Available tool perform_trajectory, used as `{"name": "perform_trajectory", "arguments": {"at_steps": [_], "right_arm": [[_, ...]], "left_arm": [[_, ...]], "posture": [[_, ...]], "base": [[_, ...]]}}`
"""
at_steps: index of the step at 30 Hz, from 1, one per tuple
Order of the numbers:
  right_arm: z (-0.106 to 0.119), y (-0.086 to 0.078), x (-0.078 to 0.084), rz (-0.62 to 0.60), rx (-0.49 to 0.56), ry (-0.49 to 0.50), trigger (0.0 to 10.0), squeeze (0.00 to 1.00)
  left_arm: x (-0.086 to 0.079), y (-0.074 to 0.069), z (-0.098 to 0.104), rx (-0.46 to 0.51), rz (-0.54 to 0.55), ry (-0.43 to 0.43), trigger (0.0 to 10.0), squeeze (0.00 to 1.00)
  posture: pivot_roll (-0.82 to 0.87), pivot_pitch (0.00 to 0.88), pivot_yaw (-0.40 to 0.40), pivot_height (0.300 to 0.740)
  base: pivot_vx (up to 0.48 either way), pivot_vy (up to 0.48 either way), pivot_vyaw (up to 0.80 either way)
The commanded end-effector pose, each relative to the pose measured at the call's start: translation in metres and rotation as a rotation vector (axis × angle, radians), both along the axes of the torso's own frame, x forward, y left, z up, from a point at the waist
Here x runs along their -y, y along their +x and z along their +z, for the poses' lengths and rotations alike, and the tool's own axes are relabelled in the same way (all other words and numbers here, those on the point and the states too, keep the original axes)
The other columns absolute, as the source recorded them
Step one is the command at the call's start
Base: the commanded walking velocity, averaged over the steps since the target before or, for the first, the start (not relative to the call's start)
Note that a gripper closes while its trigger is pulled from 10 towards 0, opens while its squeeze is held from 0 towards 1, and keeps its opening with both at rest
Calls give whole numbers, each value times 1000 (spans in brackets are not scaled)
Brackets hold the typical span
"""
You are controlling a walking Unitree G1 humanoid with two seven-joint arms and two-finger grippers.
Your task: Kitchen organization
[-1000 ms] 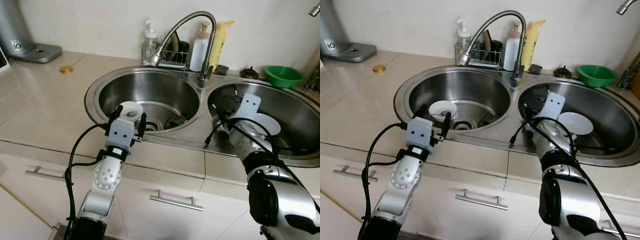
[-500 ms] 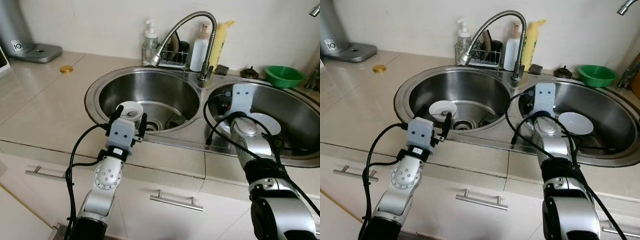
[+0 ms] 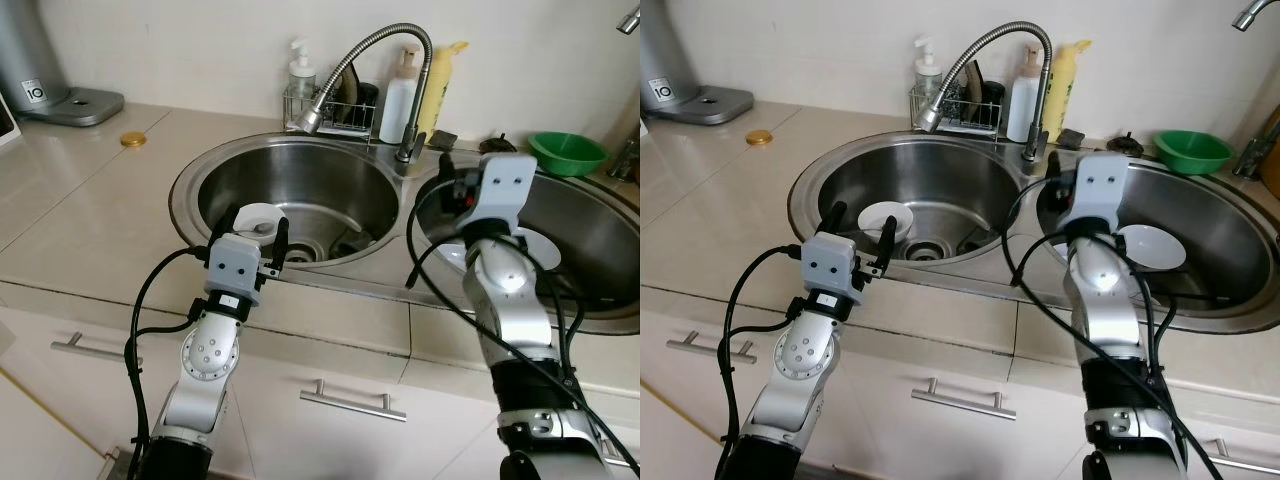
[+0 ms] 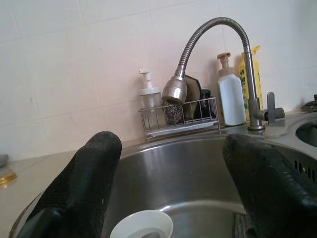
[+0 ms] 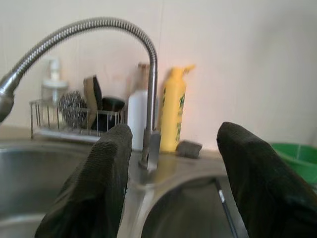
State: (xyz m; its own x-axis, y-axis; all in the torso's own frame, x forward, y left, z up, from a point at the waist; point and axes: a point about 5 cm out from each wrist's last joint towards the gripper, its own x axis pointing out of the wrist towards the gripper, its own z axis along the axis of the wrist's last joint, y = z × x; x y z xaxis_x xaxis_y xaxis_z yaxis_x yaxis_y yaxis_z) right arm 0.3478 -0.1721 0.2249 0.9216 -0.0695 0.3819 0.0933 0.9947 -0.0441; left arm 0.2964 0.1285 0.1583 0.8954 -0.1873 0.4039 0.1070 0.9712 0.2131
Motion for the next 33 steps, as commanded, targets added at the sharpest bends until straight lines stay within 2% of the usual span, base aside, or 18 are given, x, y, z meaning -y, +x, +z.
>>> {"name": "perform_trajectory", "arguments": {"at_steps": [1, 4, 15, 33], "right_arm": [[15, -6, 0, -10, 84, -10, 10000, 0], [19, -10, -3, -6, 107, -15, 10000, 0], [13, -13, -5, -11, 87, -8, 10000, 0], [7, -14, -9, -10, 71, 0, 10000, 0]], "left_arm": [[0, -2, 5, 24, -1, -13, 10000, 0], [0, -2, 5, 24, -4, -13, 10000, 0], [2, -1, 6, 27, -15, -19, 10000, 0], [4, 1, 7, 35, -26, -16, 10000, 0]], "posture": [[74, 0, -38, 740], [75, 0, -39, 740], [75, 0, -39, 740], [75, 0, -39, 740]], "base": [[0, 0, 0], [0, 0, 0], [-44, 0, 0], [-268, 0, 0]]}}
